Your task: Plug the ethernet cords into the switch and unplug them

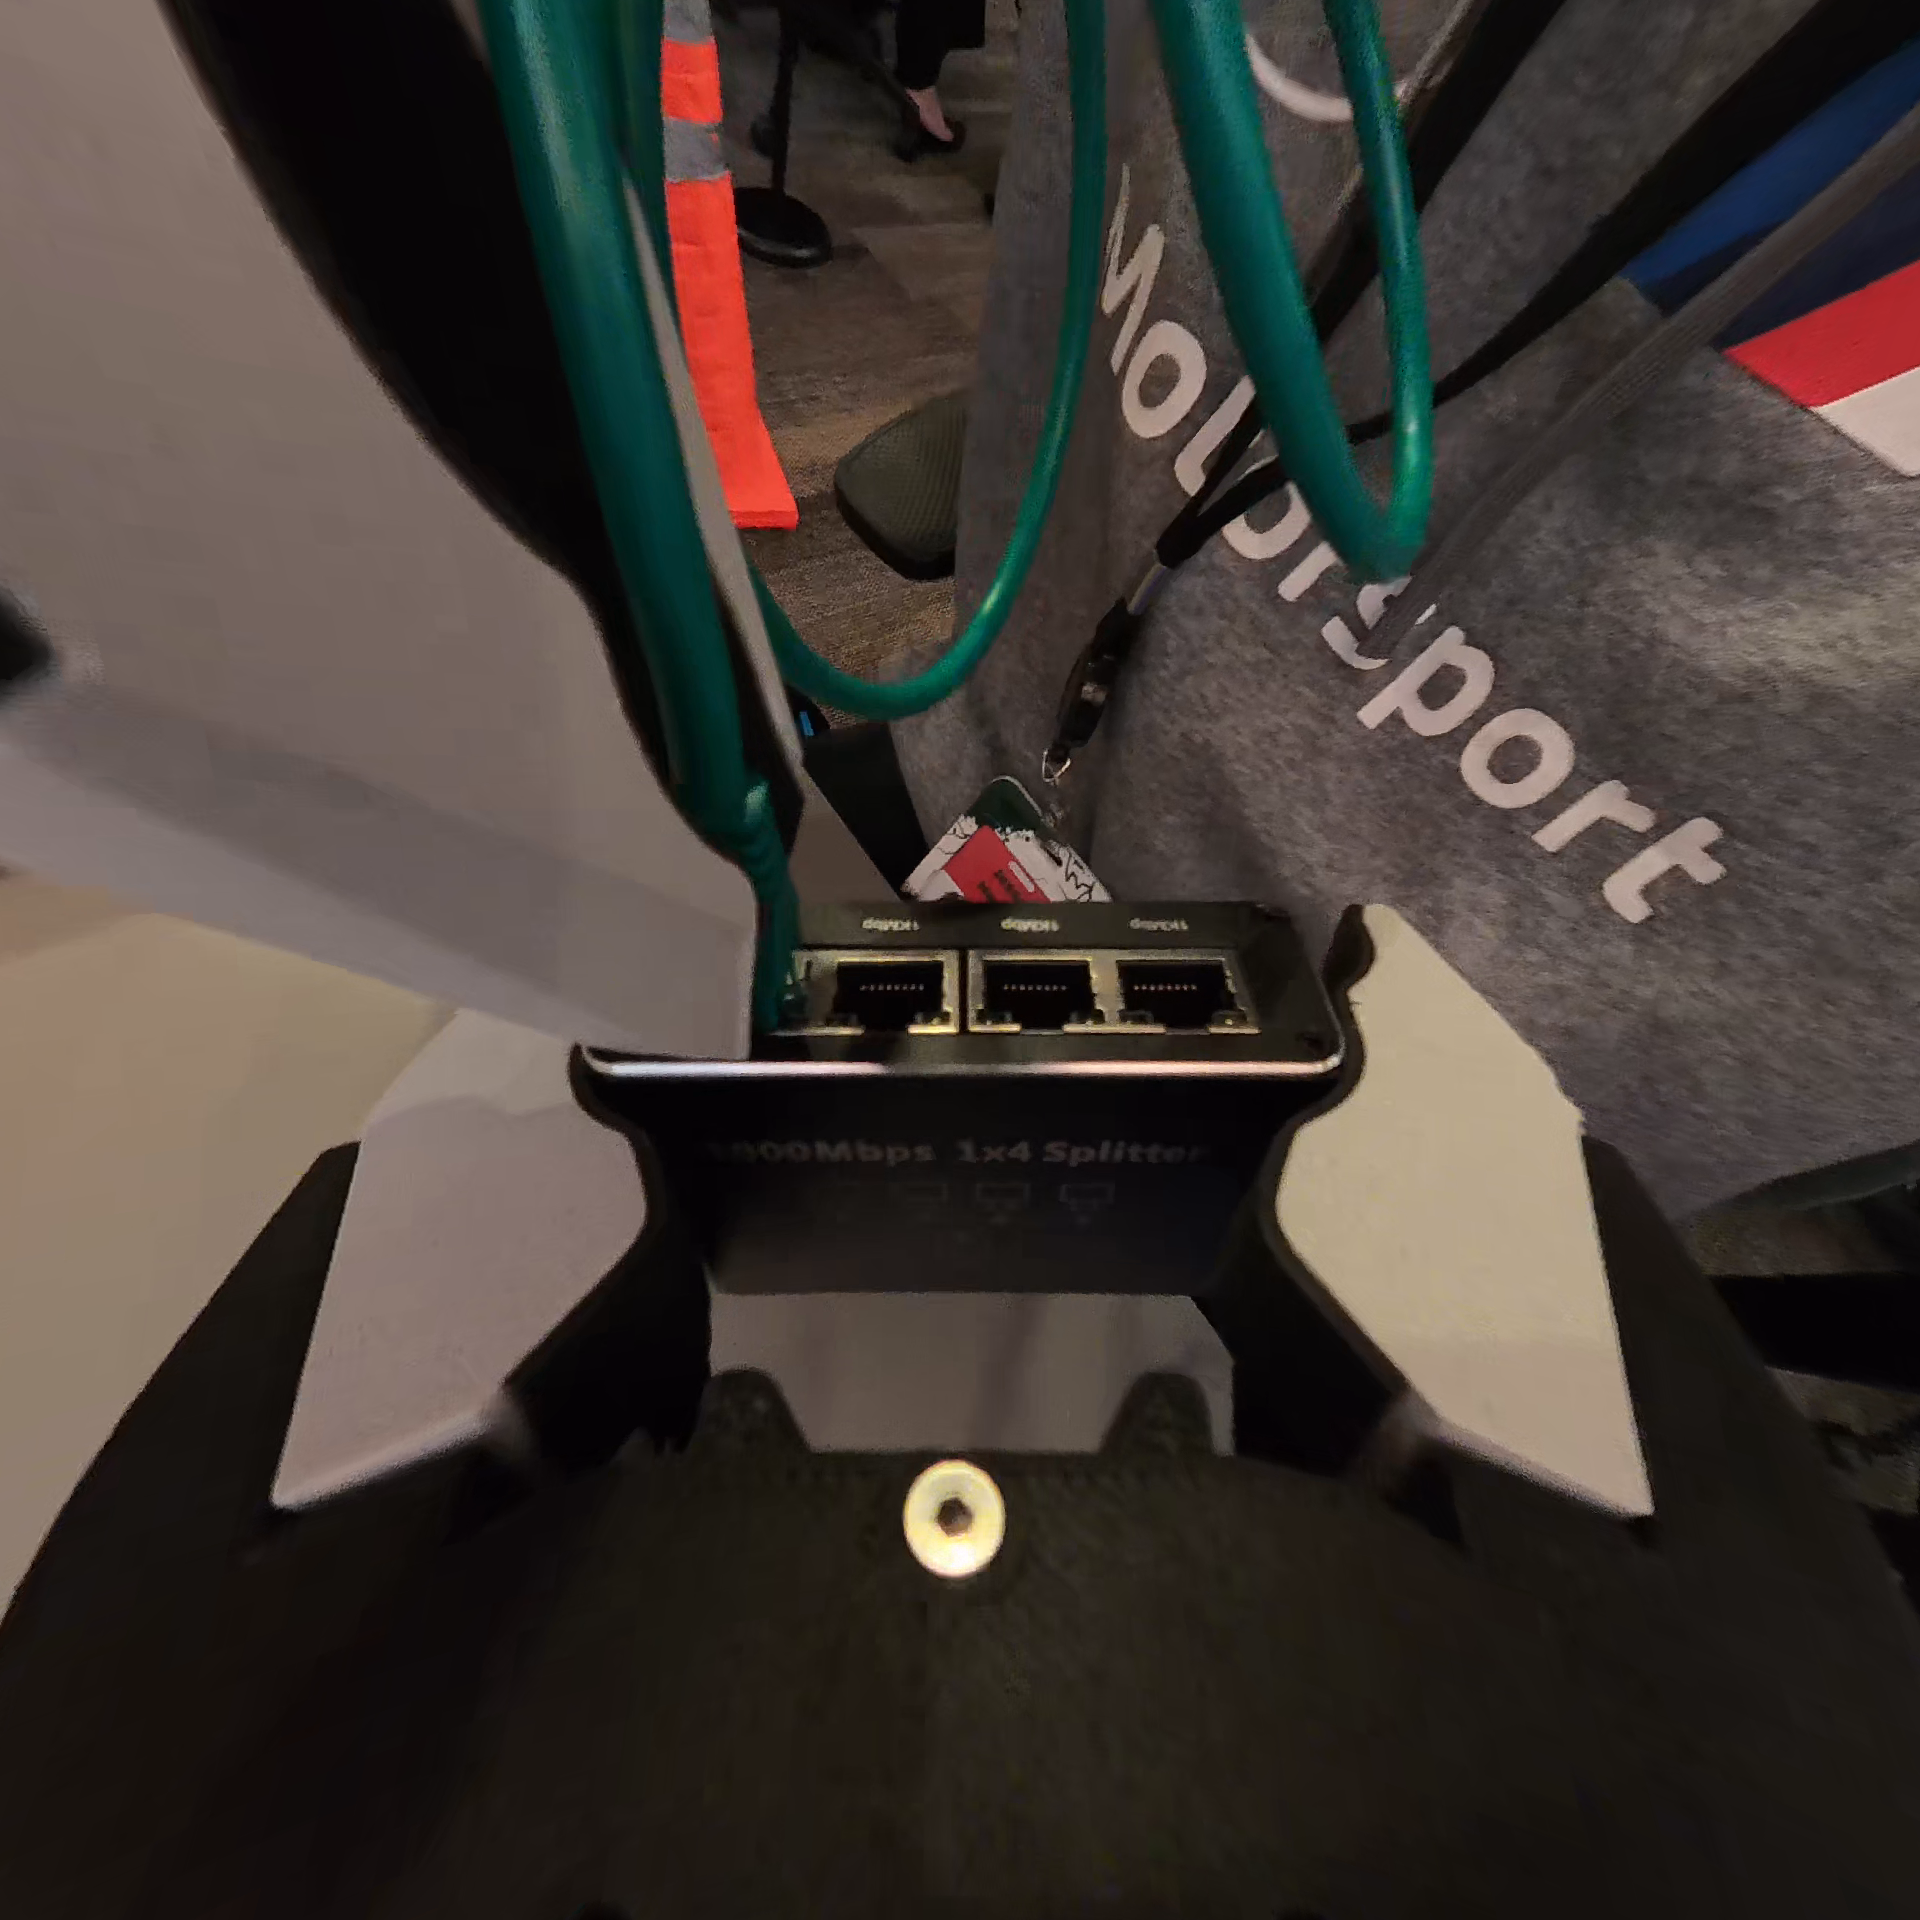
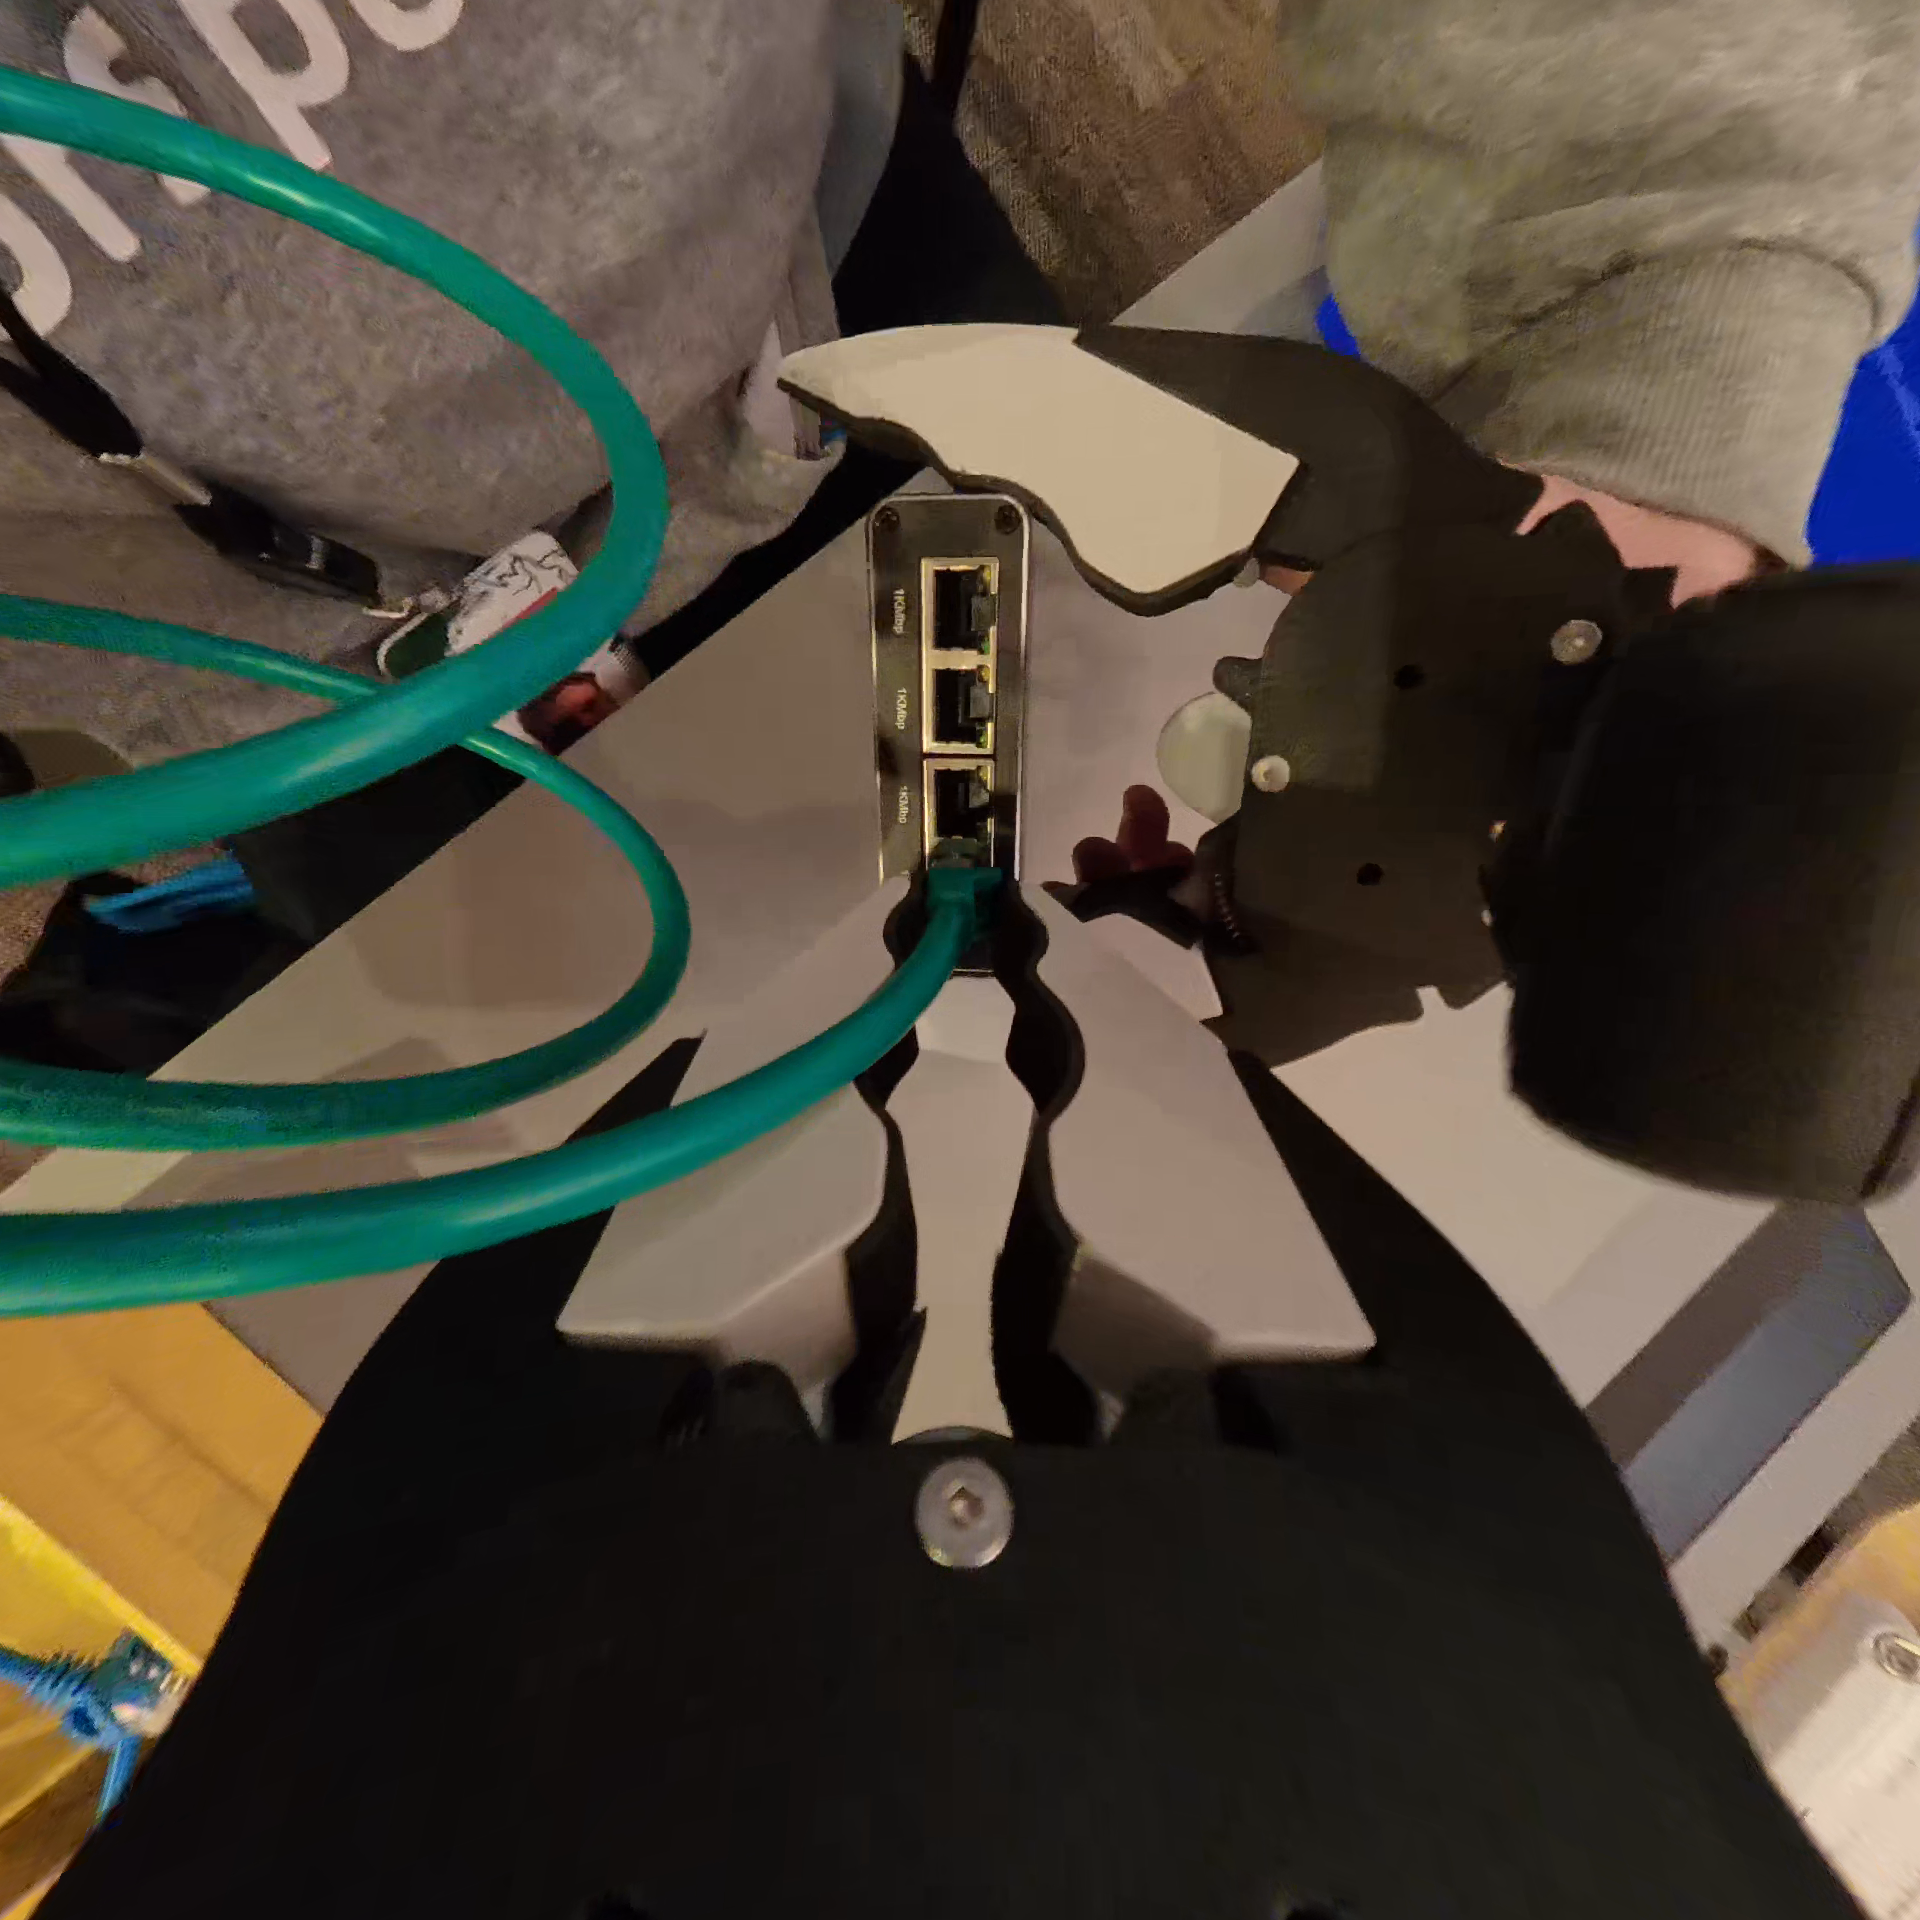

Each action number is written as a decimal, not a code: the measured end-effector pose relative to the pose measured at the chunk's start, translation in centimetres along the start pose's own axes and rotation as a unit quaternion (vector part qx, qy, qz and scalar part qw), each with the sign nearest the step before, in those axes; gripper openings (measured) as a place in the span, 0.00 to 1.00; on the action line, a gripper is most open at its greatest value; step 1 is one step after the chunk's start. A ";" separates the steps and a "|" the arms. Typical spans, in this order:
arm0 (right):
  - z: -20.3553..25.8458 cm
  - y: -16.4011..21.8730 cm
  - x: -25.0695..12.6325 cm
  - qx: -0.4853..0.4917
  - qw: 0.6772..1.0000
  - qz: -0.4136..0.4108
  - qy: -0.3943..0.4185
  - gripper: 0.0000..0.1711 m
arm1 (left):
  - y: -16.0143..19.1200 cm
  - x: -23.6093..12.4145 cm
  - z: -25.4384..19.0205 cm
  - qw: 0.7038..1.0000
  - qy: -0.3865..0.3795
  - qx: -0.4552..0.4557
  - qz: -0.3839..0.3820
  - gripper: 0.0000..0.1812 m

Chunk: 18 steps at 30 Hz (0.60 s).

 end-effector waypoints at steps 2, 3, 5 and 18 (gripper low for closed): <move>-0.3 0.2 -0.4 0.018 0.999 -0.016 0.024 0.04 | -0.2 -0.4 -0.1 0.999 -0.001 0.003 -0.042 0.69; -0.4 0.2 -0.6 0.029 0.999 -0.023 0.040 0.04 | -0.4 -0.7 -0.1 0.998 -0.002 0.006 -0.056 0.69; -0.3 0.3 -0.8 0.024 0.998 -0.012 0.057 0.04 | -0.5 -0.6 0.1 0.996 0.006 0.011 -0.084 0.69; 0.0 2.0 0.7 0.080 0.993 0.018 0.087 0.07 | 1.0 -0.2 1.4 0.989 -0.085 -0.006 -0.121 0.69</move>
Point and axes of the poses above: each gripper's, where its closed fingertips meet, x out along the fingers, y out of its underside, z = x × y across the jaws, the point moved 5 cm from there along -x, back along the fingers, and after that the axes turned 14 degrees about y, right-handed, at the moved point
